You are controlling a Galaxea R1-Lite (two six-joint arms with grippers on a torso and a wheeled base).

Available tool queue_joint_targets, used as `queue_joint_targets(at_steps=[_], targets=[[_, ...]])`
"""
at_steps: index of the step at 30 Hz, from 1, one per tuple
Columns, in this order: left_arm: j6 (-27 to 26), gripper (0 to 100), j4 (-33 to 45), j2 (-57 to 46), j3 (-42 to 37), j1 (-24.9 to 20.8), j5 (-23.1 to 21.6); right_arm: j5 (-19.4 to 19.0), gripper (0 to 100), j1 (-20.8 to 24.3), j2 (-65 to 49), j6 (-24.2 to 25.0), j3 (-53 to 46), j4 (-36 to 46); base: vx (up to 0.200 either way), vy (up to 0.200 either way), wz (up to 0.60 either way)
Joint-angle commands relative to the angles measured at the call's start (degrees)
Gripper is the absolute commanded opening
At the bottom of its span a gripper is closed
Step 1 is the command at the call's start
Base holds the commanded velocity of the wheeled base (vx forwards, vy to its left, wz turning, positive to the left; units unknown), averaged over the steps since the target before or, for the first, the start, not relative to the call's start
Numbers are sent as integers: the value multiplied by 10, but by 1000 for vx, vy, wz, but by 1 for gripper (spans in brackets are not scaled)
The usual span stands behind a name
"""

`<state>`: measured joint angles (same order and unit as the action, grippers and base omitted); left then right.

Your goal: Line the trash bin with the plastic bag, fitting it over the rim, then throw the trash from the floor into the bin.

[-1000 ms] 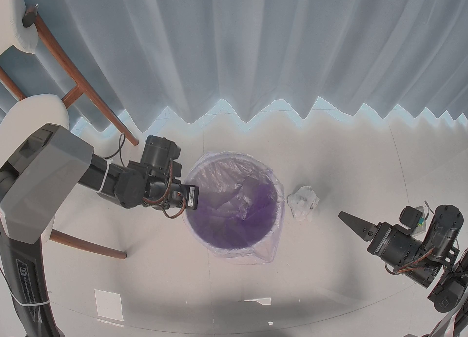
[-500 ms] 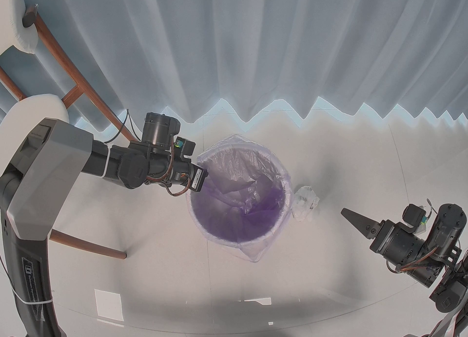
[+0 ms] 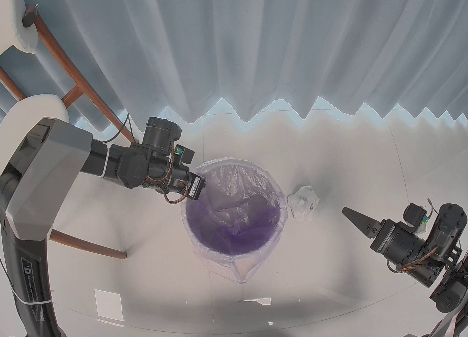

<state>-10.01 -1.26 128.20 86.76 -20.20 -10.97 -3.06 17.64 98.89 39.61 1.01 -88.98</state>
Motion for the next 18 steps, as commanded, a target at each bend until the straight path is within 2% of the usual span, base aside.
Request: queue_joint_targets(at_steps=[1, 2, 7, 12, 15, 18], targets=[[1, 0, 2, -12, -8, 2, 2, 0, 100, 0, 1, 0, -10, -3, 0, 0, 0], [1, 100, -2, -15, -18, 3, 2, 0, 100, 0, 1, -1, -10, -3, 0, 0, 0], [10, 100, -14, -22, -44, 4, 0, 1, 100, 0, 0, -1, -10, -3, 0, 0, 0], [35, 100, -18, -70, -79, 5, -2, 14, 100, 0, -1, -1, -10, -4, 0, 0, 0], [56, 100, -17, -124, -114, 5, -4, 24, 100, 0, -2, -1, -10, -3, 0, 0, 0], [87, 100, -18, -225, -181, 6, -6, 29, 100, -5, -1, 1, -10, -2, 0, 0, 0]])
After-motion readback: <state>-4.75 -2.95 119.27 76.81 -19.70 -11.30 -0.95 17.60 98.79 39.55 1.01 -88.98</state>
